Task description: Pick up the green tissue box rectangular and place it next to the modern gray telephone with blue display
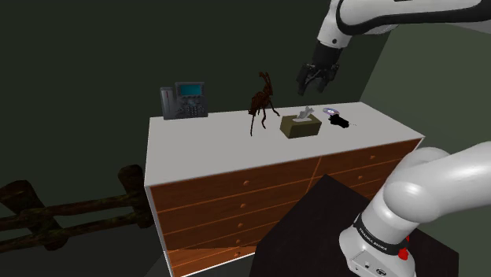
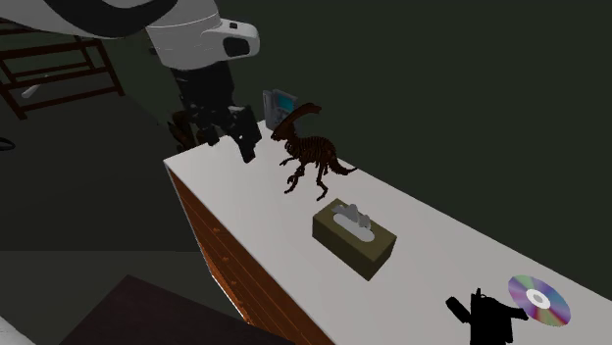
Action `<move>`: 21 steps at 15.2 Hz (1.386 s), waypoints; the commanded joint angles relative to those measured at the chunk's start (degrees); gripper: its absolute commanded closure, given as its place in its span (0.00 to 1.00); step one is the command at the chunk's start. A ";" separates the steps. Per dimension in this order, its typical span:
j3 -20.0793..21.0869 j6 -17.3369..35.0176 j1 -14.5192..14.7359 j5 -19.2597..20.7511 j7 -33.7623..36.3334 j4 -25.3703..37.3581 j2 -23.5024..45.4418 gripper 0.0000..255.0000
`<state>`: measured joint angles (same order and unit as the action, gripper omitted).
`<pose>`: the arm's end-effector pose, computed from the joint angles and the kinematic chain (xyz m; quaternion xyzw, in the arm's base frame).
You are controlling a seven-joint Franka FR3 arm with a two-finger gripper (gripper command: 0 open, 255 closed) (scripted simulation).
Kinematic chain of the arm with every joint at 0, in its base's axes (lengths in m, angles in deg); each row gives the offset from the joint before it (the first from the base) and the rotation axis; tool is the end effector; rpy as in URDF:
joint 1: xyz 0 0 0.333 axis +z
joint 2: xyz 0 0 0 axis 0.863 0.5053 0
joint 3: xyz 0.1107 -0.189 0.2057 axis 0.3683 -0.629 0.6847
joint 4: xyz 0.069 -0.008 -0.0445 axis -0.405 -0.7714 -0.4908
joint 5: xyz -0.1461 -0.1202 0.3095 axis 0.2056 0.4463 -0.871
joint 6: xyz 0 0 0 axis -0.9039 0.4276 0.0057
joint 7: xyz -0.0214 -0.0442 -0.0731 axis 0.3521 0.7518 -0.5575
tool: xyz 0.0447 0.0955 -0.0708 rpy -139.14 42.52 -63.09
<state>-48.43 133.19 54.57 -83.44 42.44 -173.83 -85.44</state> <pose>0.3352 -0.0798 0.5340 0.9883 -0.1358 0.0689 0.0085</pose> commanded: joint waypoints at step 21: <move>-20.60 39.10 -3.41 -25.52 -0.43 -1.63 29.21 0.00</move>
<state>-68.66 171.54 50.95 -107.76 42.61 -175.49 -57.03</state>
